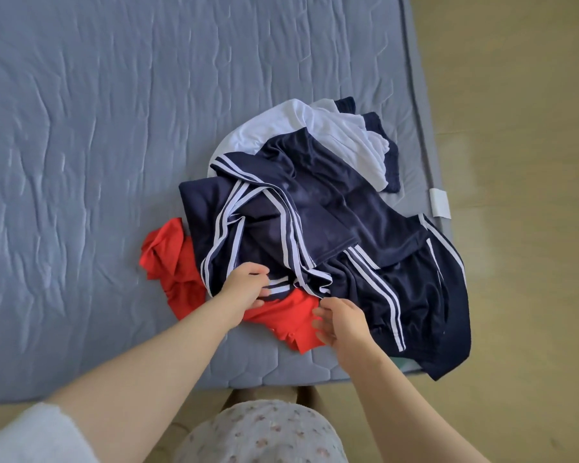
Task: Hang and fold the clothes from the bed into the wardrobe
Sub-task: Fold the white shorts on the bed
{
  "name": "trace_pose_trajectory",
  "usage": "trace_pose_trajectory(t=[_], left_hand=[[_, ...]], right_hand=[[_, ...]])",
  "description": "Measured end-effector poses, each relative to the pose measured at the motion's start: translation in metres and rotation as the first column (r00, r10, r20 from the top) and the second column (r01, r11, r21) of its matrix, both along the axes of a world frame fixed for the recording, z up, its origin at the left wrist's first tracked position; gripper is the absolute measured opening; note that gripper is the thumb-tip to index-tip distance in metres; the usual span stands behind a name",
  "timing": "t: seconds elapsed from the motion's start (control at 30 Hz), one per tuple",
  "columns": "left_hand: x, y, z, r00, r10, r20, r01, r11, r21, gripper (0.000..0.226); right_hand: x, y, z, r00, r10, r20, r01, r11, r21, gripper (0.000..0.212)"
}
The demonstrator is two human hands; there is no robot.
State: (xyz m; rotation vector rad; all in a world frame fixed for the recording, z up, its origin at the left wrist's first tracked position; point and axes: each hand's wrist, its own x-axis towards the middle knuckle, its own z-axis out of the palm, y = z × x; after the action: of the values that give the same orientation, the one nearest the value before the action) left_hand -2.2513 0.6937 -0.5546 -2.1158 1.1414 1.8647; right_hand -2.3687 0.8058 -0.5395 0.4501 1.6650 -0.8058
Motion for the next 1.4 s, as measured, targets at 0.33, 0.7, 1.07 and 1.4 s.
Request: trace_pose_trajectory(t=[0.33, 0.7, 1.07, 1.4], left_hand=[[-0.058, 0.02, -0.047, 0.996, 0.049, 0.068, -0.048, 0.999, -0.011, 0.018], [0.016, -0.021, 0.064, 0.939, 0.284, -0.195, -0.297, 0.954, -0.044, 0.023], [0.029, -0.045, 0.241, 0.592, 0.455, -0.665, -0.391, 0.884, 0.257, 0.034], [0.044, -0.031, 0.254, 0.804, 0.281, -0.524, -0.354, 0.934, -0.042, 0.026]], right_hand=[[0.01, 0.038, -0.029, 0.996, -0.075, 0.038, 0.07, 0.992, 0.104, 0.011], [0.019, -0.001, 0.034, 0.999, -0.045, -0.022, 0.043, 0.996, -0.074, 0.022], [0.036, -0.024, 0.136, 0.951, 0.193, -0.241, -0.264, 0.911, -0.316, 0.048], [0.035, -0.025, 0.168, 0.991, 0.13, 0.003, -0.118, 0.909, -0.399, 0.011]])
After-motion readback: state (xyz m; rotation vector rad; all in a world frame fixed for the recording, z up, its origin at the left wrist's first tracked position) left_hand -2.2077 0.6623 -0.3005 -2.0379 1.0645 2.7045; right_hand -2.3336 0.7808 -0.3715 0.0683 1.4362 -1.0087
